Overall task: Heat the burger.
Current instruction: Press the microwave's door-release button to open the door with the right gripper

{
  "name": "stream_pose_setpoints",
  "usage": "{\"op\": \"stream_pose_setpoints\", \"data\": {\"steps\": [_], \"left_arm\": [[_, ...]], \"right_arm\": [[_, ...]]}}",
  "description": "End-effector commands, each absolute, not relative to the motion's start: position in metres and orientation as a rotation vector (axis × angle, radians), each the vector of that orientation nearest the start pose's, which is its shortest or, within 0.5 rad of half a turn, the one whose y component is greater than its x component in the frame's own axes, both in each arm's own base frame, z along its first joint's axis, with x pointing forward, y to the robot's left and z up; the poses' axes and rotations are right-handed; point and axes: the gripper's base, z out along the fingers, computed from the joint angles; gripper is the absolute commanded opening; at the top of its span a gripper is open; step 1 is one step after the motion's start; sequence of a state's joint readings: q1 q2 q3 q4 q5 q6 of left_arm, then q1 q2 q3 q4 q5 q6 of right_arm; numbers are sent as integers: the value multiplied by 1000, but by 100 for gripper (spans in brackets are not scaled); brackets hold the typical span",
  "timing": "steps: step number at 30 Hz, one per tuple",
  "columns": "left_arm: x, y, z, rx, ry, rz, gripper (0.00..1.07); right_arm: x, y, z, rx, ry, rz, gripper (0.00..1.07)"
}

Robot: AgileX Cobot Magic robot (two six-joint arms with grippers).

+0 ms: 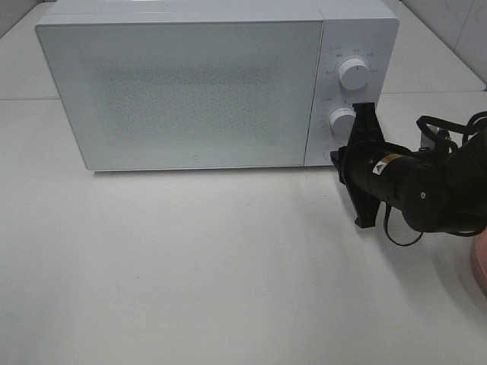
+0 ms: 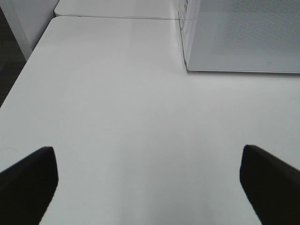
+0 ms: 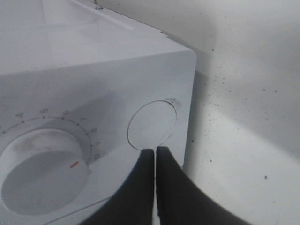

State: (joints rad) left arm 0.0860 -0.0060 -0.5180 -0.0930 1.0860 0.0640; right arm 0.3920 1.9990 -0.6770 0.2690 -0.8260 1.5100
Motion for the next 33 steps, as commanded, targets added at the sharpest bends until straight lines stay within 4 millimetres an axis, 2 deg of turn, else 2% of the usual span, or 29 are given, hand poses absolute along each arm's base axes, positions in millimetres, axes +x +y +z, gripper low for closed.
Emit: {"op": "stream_pose_setpoints", "data": {"steps": [1, 6, 10, 18, 33], "left_arm": [[-10, -8, 281, -12, 2012, -17, 98], [-10, -8, 281, -12, 2012, -17, 98], [-10, -8, 281, -12, 2012, -17, 98], [-10, -8, 281, -12, 2012, -17, 98], [-10, -8, 281, -12, 2012, -17, 98]], "right_arm": [[326, 114, 98, 1425, 1634, 1118, 0], [334, 115, 88, 1456, 1619, 1096, 0], [334, 114, 87, 1465, 1603, 1084, 0], [341, 106, 92, 1425, 1558, 1068, 0], [348, 109, 107, 1306, 1461, 1182, 0]]}}
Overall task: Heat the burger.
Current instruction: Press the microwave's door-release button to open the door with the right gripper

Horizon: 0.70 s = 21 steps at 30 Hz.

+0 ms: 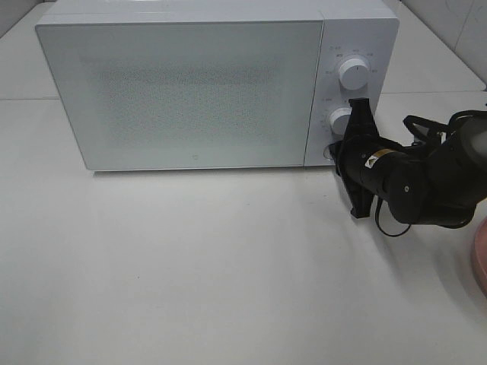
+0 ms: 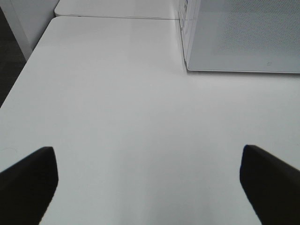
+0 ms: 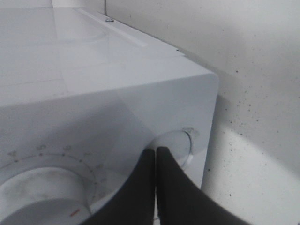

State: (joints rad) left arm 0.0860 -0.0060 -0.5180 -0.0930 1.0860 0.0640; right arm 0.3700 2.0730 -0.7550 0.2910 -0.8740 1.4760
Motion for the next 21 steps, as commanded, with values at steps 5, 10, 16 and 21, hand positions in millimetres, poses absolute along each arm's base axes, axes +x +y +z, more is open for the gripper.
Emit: {"op": "stream_pose_setpoints", "data": {"steps": [5, 10, 16, 21], "left_arm": [[-10, -8, 281, -12, 2012, -17, 98], [-10, -8, 281, -12, 2012, -17, 98], [-10, -8, 281, -12, 2012, -17, 98], [-10, -8, 281, -12, 2012, -17, 98]], "right_arm": [[352, 112, 112, 1282, 1442, 1209, 0], [360, 115, 121, 1248, 1395, 1254, 0], [371, 117, 127, 1243, 1332, 1276, 0], [384, 121, 128, 1194, 1267, 1315, 0]]}}
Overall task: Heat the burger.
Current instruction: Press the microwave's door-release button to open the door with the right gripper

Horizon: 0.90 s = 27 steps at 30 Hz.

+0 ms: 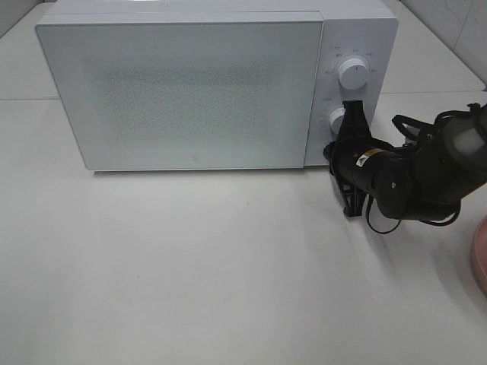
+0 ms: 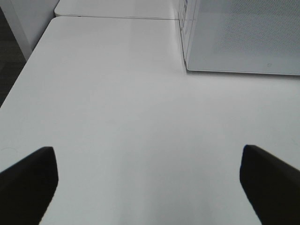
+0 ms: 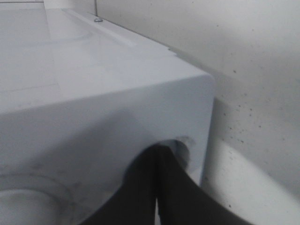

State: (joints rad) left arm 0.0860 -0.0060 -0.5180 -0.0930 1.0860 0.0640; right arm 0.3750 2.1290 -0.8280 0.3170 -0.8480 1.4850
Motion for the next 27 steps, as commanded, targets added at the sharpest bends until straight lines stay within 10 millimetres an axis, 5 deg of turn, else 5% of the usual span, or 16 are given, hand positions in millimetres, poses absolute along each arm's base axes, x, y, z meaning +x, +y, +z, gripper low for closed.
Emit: {"op": "stream_pose_setpoints", "data": {"steps": [1, 27], "left_arm": [[-10, -8, 281, -12, 2012, -17, 98], [-10, -8, 281, -12, 2012, -17, 98]], "right_arm": [[384, 121, 128, 1194, 1267, 1315, 0], [393, 128, 134, 1184, 1214, 1328, 0]]}}
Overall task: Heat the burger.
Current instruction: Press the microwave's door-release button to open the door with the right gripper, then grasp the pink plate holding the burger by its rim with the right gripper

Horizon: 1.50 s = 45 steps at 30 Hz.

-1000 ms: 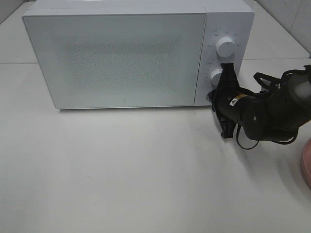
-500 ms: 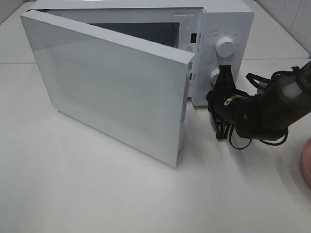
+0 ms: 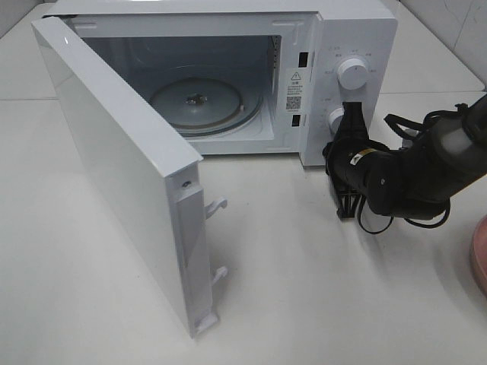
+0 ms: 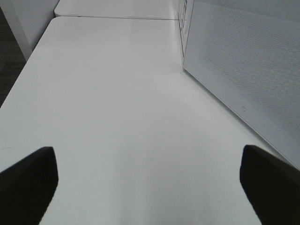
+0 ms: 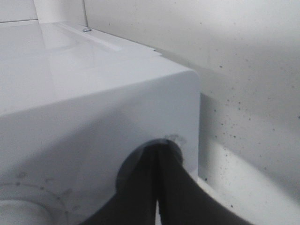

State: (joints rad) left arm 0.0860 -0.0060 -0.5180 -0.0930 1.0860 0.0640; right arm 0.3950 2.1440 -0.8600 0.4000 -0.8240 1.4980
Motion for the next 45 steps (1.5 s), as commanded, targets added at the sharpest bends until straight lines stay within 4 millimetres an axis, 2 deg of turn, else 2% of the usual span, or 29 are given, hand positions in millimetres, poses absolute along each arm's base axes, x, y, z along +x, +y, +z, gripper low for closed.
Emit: {"op": "stream_pose_setpoints", "data": {"steps": [1, 6, 8, 14, 16, 20, 25, 30, 34, 37, 43, 45], "left_arm": [[-10, -8, 281, -12, 2012, -17, 98], [-10, -8, 281, -12, 2012, -17, 98], [-10, -8, 281, -12, 2012, -17, 98], [-10, -8, 281, -12, 2012, -17, 98], [-10, -8, 281, -12, 2012, -17, 98], [-10, -8, 281, -12, 2012, -17, 98], [-10, -8, 281, -12, 2012, -17, 98], [-10, -8, 281, -12, 2012, -17, 98], [-10, -8, 281, -12, 2012, -17, 98], [-10, -8, 281, -12, 2012, -17, 98], [-10, -8, 281, -12, 2012, -17, 98], [-10, -8, 281, -12, 2012, -17, 98]], "right_arm": [[393, 128, 134, 1184, 1214, 1328, 0], [389, 134, 129, 1205, 1256, 1321, 0], [376, 136, 120, 1235, 1304, 1301, 0], [363, 132, 111, 1272, 1388, 1257, 0], [350, 136, 104, 1292, 1449, 1236, 0], [346, 138, 101, 1292, 1472, 1232, 0], [336, 139, 99, 1316, 1590, 1204, 0], [319, 133, 102, 1335, 1682, 1143, 0], [301, 130, 105, 1316, 1820, 1083, 0], [295, 128, 108, 1290, 1870, 1048, 0], [283, 125, 129, 1134, 1987, 952, 0], [279, 124, 144, 990, 2031, 902, 0]]}}
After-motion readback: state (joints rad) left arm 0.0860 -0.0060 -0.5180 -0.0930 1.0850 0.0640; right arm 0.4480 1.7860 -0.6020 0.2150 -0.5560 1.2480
